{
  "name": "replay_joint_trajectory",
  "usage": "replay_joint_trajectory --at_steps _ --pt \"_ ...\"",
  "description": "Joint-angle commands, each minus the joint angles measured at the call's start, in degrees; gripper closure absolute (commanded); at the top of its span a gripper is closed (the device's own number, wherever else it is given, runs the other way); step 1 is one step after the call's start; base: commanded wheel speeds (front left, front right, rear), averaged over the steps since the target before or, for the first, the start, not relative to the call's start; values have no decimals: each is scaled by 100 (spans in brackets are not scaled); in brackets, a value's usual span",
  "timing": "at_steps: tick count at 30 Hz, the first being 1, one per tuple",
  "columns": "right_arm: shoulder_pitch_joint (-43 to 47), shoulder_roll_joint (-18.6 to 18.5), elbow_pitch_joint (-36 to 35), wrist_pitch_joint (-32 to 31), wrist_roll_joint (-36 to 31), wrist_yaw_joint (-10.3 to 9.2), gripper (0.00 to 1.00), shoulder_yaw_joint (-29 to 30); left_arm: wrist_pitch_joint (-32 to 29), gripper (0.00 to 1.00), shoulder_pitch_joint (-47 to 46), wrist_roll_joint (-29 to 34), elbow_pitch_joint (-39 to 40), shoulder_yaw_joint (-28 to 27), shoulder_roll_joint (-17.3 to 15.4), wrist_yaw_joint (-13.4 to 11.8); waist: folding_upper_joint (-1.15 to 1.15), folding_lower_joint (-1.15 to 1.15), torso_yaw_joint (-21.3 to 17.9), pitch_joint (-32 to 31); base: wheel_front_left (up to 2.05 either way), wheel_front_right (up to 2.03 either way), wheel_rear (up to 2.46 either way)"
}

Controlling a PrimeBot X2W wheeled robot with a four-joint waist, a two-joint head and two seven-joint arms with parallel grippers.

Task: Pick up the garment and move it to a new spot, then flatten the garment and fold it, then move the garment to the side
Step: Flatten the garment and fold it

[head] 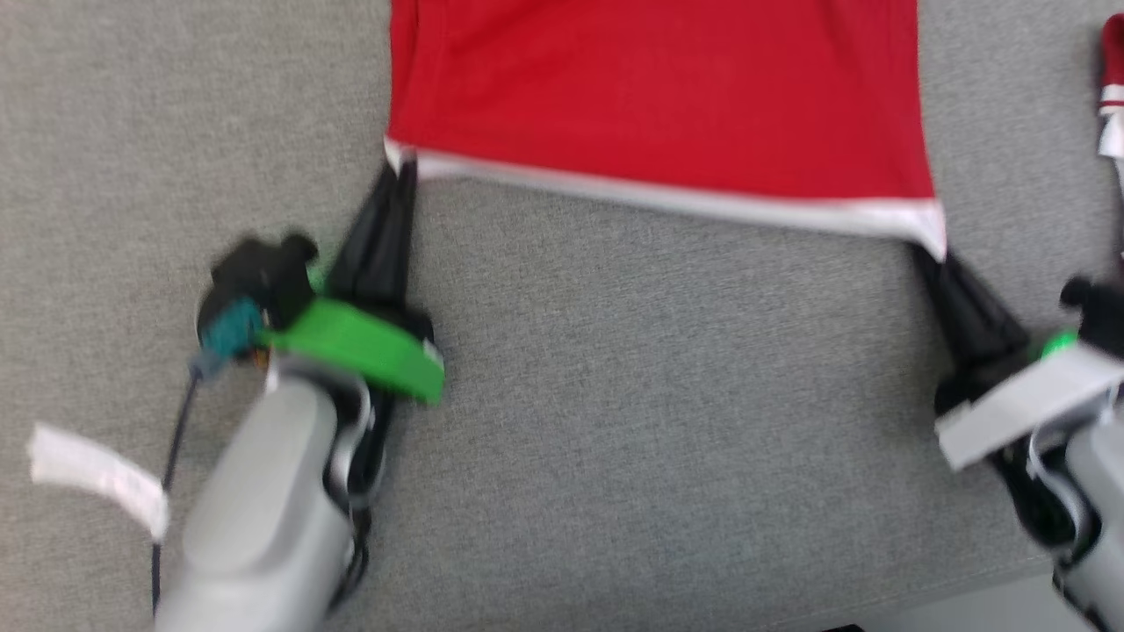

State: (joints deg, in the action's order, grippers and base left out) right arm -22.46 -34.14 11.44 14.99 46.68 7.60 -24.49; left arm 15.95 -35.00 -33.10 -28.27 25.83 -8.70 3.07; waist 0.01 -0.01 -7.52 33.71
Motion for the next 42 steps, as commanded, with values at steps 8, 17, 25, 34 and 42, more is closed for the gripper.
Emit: replay_joint_trajectory --at_steps 8,17,25,34,42 --pt "3245 529 -705 25 -707 -37 100 977 -279 100 4549 -494 1440 241 -187 -1227 -1 1 293 -2505 0 0 0" --pt "4245 1057 -1267 -114 -809 -23 100 1638 -637 100 5128 -670 2939 382 -119 -1557 -1 1 688 -2491 0 0 0" --pt "2763 499 -1287 -697 -844 -16 100 1643 -1229 100 3830 -661 3395 493 41 -1349 -1 1 1028 -1883 0 0 0" --pt "594 -328 -513 -1484 -430 -15 100 1001 -1537 100 1978 -638 2632 717 473 -1186 -1 1 1684 -1193 0 0 0" --pt "-947 -636 599 -1850 -181 -15 100 206 -1440 100 861 -920 1664 1185 572 -1314 -1 1 2007 -912 0 0 0"
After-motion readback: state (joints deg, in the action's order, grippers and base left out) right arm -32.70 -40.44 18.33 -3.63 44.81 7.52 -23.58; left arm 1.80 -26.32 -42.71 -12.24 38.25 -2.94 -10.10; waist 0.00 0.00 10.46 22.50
